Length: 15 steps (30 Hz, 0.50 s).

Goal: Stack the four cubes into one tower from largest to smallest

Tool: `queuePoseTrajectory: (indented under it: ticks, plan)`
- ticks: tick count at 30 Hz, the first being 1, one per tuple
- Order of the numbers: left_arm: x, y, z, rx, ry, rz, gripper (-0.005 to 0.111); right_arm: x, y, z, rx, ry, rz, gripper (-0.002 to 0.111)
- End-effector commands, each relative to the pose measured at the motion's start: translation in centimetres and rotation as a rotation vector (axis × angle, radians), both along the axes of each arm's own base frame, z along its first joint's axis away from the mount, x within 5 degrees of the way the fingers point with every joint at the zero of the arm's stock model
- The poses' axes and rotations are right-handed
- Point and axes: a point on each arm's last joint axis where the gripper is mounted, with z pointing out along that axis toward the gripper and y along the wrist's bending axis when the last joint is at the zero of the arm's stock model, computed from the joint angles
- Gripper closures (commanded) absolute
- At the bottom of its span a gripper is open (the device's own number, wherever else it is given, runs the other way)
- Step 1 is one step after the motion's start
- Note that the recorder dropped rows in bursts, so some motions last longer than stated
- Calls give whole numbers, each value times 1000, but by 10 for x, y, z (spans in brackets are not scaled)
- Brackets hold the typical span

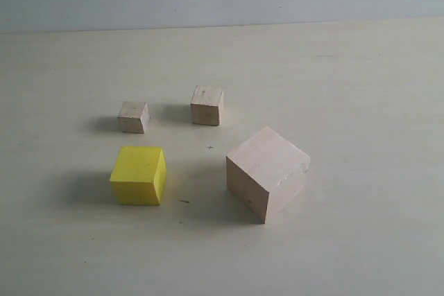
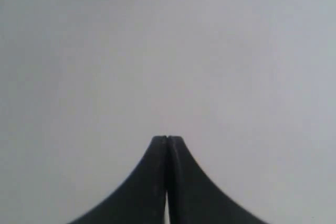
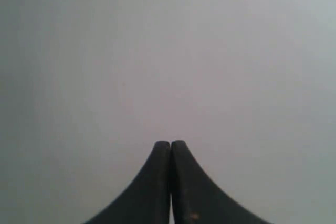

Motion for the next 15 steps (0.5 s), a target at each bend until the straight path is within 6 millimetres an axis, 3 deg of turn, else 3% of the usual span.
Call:
queuePoseTrajectory:
  ticks: [1, 5, 8, 11, 15]
  plan:
    - [20, -7, 32, -15, 172, -127, 107, 38, 18, 20, -39, 211, 134, 108]
    - [58, -25, 28, 17, 533, -281, 107, 82, 59, 11, -166, 552, 323, 108]
    - [78, -45, 2, -41, 872, -403, 107, 97, 88, -31, -237, 973, 437, 108]
    - [87, -49, -10, -39, 982, -410, 107, 100, 96, -53, -248, 1172, 463, 108]
    - [93, -51, -15, -38, 1018, -405, 107, 104, 99, -66, -269, 1269, 459, 108]
